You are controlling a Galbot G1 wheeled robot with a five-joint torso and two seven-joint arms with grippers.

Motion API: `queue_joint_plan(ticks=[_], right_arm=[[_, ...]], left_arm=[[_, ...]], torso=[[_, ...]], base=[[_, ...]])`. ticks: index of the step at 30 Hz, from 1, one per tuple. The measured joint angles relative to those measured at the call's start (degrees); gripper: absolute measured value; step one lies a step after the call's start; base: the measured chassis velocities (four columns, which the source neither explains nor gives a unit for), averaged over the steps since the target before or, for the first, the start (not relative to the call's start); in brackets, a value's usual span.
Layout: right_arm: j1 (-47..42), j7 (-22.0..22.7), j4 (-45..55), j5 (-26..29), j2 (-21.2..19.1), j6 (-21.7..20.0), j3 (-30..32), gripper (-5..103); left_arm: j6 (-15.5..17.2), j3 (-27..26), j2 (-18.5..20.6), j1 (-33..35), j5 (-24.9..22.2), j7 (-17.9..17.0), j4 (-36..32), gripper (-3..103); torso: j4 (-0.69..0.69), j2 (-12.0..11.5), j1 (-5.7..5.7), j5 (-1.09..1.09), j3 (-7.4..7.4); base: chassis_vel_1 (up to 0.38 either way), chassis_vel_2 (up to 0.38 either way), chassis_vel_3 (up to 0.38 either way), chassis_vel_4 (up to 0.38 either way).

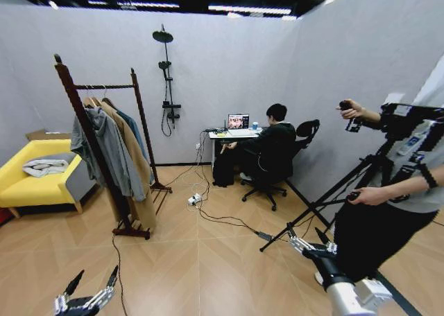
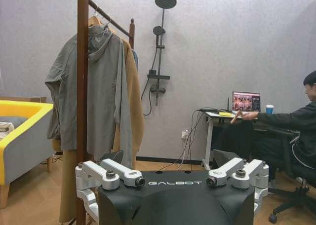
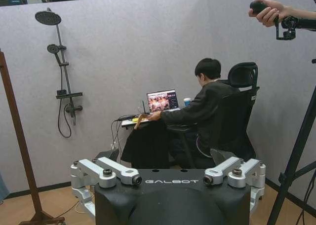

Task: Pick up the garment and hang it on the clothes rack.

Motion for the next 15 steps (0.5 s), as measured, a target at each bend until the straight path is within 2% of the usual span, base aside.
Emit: queue_joint_plan(ticks=[15], right_arm=[[0.77, 0.01, 0.31, 0.39, -0.14, -0.14, 0.13, 100]], left_arm=[[0.0, 0.0, 0.0, 0.0, 0.0, 0.0, 0.0, 100]], torso=[[0.0, 0.0, 0.0, 0.0, 0.0]], base=[[0.0, 0.0, 0.0, 0.0]])
